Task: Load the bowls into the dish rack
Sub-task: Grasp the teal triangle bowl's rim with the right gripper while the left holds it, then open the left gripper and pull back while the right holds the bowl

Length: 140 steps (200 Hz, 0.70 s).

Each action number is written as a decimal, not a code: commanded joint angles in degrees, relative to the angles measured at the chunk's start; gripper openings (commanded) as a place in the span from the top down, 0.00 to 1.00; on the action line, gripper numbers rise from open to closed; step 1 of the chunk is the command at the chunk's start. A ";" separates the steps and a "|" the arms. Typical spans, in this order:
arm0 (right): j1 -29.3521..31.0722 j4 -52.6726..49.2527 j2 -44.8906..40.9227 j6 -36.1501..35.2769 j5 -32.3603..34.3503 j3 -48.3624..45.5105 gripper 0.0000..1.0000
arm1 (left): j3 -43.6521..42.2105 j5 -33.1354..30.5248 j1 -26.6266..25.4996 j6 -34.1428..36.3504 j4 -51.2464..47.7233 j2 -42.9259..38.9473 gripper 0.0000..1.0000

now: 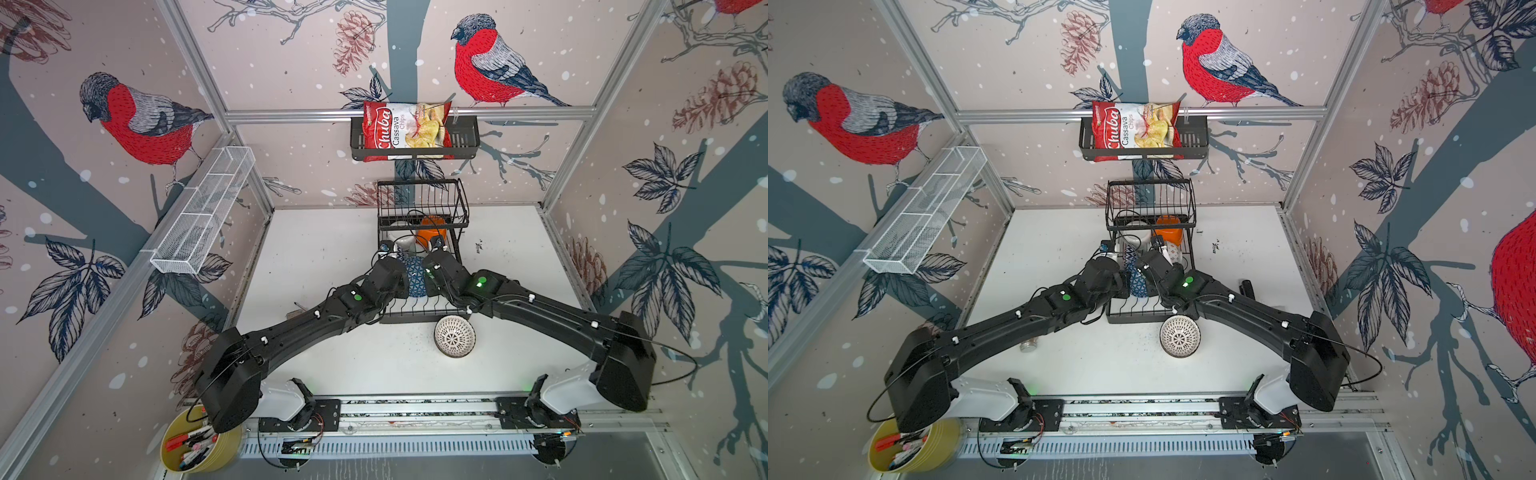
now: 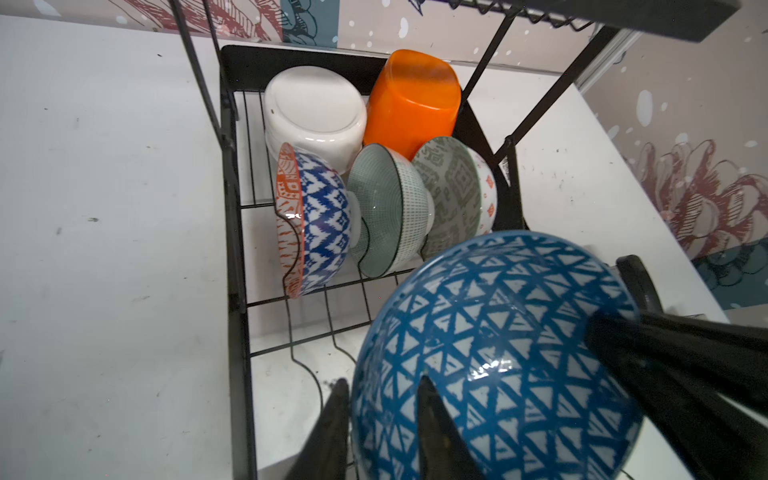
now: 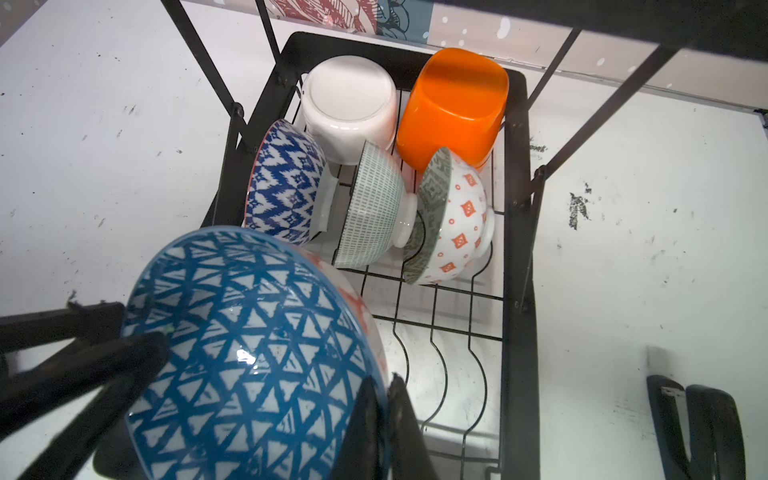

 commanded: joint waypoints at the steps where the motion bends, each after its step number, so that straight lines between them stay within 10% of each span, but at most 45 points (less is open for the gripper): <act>1: 0.16 1.34 -0.66 1.37 2.90 0.35 1.00 | 0.00 -0.18 0.02 0.01 3.09 0.18 0.57; 78: 0.44 -1.63 -0.86 1.64 6.90 0.96 1.00 | 0.48 -1.61 0.02 1.38 3.71 0.39 0.04; 140: 0.47 -3.85 -1.24 0.98 10.44 0.96 1.00 | 0.41 -4.21 0.07 1.75 3.70 -1.05 0.03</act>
